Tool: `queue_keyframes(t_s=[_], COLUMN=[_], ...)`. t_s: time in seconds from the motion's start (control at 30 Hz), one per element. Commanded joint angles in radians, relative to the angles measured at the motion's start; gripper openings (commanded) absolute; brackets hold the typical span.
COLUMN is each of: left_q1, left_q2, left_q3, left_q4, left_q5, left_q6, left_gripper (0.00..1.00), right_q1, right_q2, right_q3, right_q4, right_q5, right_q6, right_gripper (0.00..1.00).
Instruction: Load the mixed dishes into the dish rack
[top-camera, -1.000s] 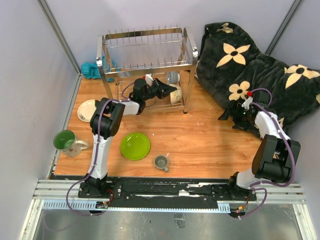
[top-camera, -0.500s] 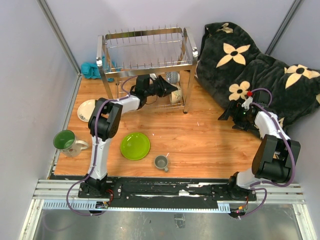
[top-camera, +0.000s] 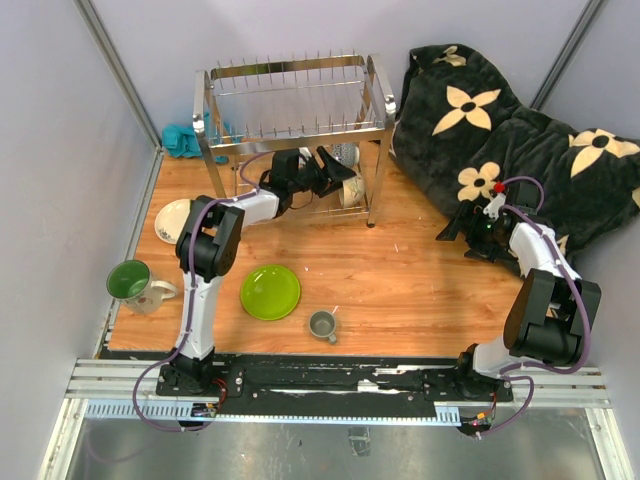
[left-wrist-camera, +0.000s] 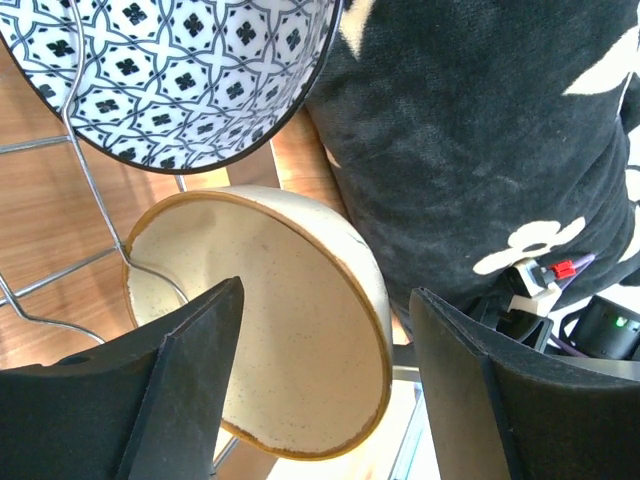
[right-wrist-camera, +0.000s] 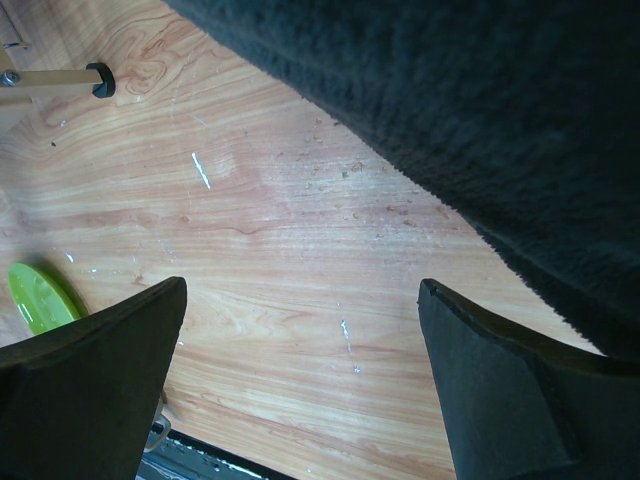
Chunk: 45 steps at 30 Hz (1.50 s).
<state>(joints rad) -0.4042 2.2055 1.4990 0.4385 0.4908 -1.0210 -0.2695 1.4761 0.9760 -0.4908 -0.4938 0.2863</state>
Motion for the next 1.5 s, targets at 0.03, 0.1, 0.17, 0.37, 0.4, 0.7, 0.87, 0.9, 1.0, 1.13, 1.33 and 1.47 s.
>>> queue_keyframes(t_s=[0.03,0.1,0.17,0.37,0.4,0.7,0.87,0.9,1.0,1.13,1.33,1.47], left_q1=[0.004,0.004,0.004,0.004,0.004,0.004,-0.004,-0.008,-0.020,-0.047,-0.101,-0.128], left_q2=[-0.069,-0.076,-0.084,-0.117,-0.123,-0.224,-0.289,-0.302,-0.339,-0.385,-0.472,-0.553], left_q3=[0.008,0.014,0.015,0.018,0.019,-0.090,-0.148,-0.159,-0.204,-0.256,-0.350,-0.423], left_q4=[0.015,0.006,0.003,-0.020,-0.028,-0.049,-0.089,-0.097,-0.115,-0.147,-0.195,-0.245], left_q5=[-0.010,-0.011,-0.009,-0.010,-0.011,-0.039,-0.052,-0.054,-0.067,-0.083,-0.124,-0.175], left_q6=[0.023,0.032,0.035,0.042,0.044,0.071,0.115,0.124,0.145,0.181,0.217,0.223], left_gripper=[0.76,0.78,0.79,0.79,0.79,0.79,0.79,0.79,0.79,0.79,0.79,0.79], right_q1=[-0.030,-0.030,-0.030,-0.028,-0.028,-0.025,-0.015,-0.014,0.002,0.024,0.053,0.067], right_q2=[-0.001,-0.002,-0.005,-0.007,-0.007,-0.004,0.000,0.001,0.004,0.006,0.004,-0.012], right_q3=[0.000,0.000,-0.002,-0.001,-0.001,0.013,0.011,0.008,0.007,0.000,-0.022,-0.054], right_q4=[-0.006,-0.007,-0.008,-0.009,-0.009,-0.014,-0.007,-0.005,0.001,0.009,0.028,0.050], right_q5=[0.055,0.055,0.055,0.053,0.054,0.052,0.053,0.052,0.053,0.054,0.048,0.037], right_q6=[0.028,0.029,0.029,0.027,0.027,0.025,0.027,0.029,0.031,0.035,0.046,0.053], right_gripper=[1.00,1.00,1.00,1.00,1.00,1.00,1.00,1.00,1.00,1.00,0.99,0.99])
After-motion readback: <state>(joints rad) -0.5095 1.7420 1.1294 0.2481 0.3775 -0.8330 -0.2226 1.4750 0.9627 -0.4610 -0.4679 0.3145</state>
